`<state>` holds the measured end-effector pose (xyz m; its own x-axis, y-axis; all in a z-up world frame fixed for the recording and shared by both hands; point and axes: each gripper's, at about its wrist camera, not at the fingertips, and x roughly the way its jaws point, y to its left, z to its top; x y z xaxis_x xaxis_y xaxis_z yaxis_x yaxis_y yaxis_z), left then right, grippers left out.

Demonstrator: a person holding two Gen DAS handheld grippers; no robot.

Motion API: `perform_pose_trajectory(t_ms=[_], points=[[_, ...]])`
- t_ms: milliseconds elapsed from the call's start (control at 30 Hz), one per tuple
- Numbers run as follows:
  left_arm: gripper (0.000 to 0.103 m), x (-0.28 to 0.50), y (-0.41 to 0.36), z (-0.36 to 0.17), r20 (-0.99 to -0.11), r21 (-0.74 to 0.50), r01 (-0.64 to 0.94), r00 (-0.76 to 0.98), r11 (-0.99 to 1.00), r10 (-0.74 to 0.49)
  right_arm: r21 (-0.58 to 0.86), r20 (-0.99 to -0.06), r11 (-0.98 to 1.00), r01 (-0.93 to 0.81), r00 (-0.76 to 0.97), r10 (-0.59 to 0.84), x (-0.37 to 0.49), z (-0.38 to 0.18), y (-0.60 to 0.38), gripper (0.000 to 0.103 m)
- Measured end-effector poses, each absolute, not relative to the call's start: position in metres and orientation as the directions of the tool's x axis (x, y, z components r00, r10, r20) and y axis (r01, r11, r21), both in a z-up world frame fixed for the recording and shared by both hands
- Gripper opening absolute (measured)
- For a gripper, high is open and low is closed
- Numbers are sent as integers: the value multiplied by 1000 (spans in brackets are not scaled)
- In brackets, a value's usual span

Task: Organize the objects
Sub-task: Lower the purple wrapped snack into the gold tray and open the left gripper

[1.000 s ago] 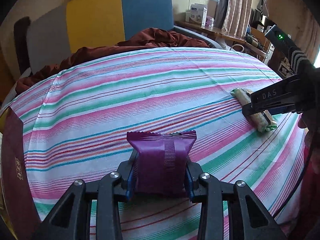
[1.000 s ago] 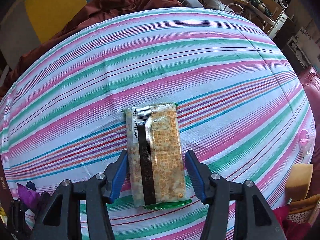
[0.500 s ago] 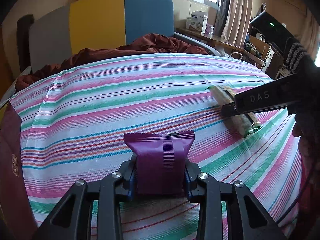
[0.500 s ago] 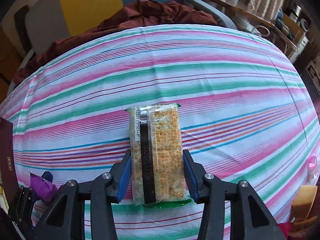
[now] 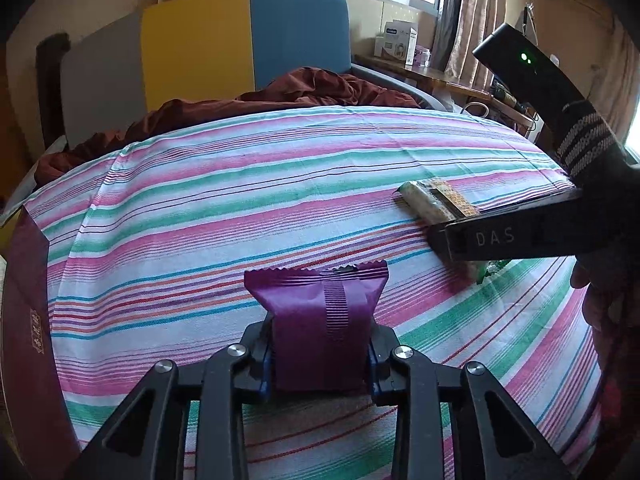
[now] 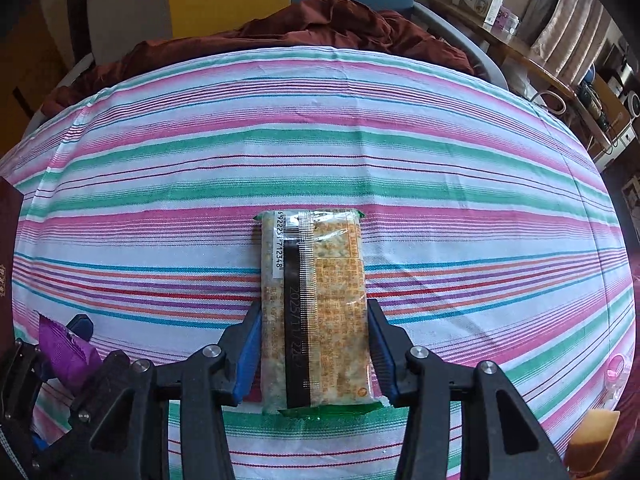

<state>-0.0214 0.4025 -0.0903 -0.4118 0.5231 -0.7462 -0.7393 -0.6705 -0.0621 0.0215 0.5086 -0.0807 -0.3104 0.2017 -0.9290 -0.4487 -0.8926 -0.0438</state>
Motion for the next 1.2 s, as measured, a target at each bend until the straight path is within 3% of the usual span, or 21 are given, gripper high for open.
perform_pose_trajectory(t_ms=[500, 833, 1000, 1200], points=[[34, 4, 318, -9, -682, -7, -650, -552, -760, 479, -105, -913, -903, -417, -320, 254, 28, -76, 488, 48], [34, -3, 225, 7, -661, -2, -513, -644, -858, 387, -175, -893, -907, -382, -326, 310, 28, -80, 478, 47], [34, -11, 187, 2, -670, -30, -452, -653, -892, 353, -199, -886, -904, -379, -324, 331, 29, -79, 467, 47], [34, -27, 116, -8, -696, -150, -339, -631, -929, 343, -219, -883, -900, -378, -315, 347, 26, -81, 470, 47]])
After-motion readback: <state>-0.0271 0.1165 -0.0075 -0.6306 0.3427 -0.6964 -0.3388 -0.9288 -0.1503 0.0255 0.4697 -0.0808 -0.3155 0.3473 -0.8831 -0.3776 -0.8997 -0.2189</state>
